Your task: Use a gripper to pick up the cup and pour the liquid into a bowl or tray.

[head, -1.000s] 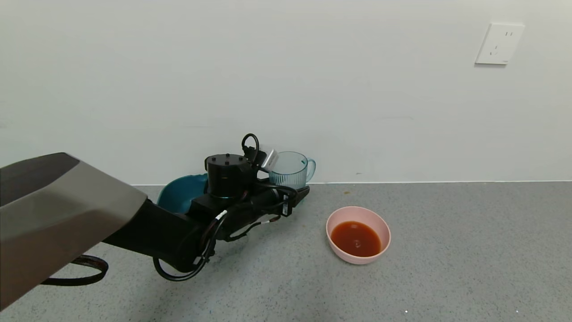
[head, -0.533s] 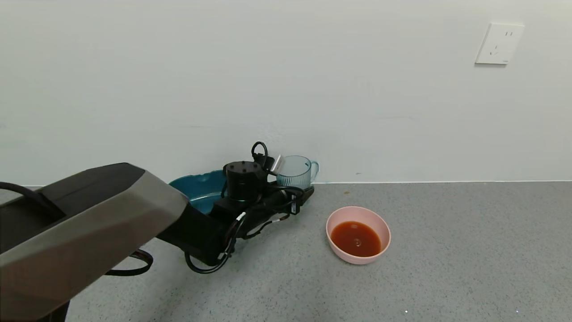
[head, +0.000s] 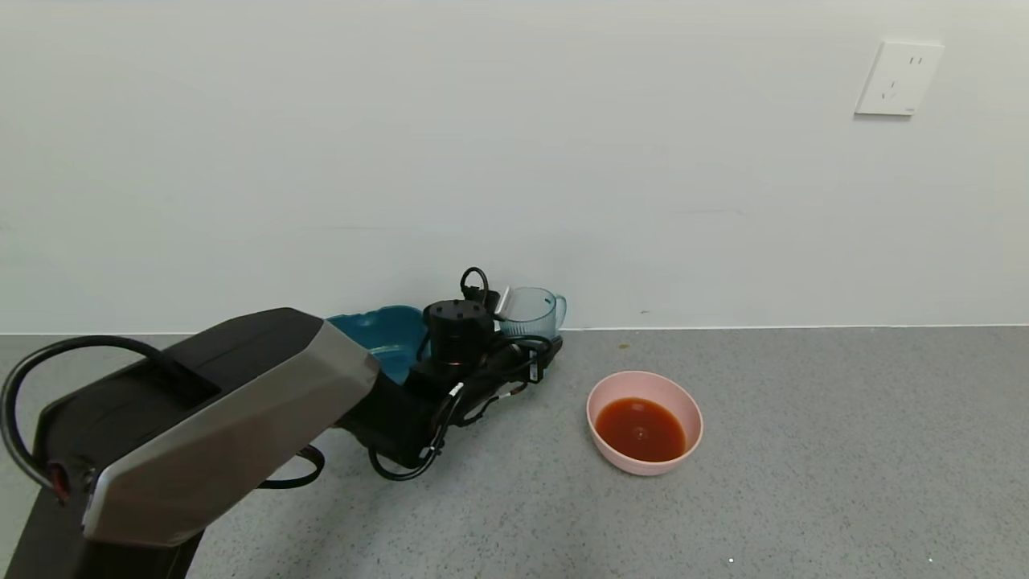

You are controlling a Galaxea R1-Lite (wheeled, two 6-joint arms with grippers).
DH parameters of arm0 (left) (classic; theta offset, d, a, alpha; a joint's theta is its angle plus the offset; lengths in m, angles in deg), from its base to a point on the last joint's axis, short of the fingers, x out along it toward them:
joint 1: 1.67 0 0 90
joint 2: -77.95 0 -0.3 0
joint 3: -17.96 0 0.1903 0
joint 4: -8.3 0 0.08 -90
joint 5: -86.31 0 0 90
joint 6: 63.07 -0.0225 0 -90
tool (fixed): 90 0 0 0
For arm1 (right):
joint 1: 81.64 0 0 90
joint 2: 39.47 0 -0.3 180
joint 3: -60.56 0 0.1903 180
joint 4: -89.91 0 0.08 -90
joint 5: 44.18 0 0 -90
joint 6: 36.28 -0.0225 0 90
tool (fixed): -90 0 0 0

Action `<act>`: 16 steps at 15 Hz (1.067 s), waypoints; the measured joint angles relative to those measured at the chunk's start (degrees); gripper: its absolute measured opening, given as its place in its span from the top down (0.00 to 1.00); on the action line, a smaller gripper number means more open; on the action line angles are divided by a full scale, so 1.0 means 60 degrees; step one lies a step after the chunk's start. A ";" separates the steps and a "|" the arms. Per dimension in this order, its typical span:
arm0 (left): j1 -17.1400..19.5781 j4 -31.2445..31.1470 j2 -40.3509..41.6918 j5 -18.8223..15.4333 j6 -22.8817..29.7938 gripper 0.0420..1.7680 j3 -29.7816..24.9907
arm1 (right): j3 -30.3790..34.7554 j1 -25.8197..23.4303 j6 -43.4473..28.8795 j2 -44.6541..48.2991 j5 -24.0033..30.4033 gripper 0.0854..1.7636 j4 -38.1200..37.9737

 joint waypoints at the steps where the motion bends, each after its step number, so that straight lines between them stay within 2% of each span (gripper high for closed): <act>1: 0.0012 0.0000 -0.0148 0.0071 0.0006 0.27 0.0146 | 0.0000 0.0000 0.0004 0.0000 0.0000 0.03 0.0002; 6: 0.0065 -0.0010 -0.0742 0.0378 0.0093 0.27 0.0628 | 0.0000 0.0000 0.0000 0.0000 0.0000 0.03 0.0000; 16: 0.0022 0.0128 -0.1424 0.0622 0.0075 0.27 0.0981 | 0.0000 0.0000 0.0004 0.0000 0.0000 0.03 0.0000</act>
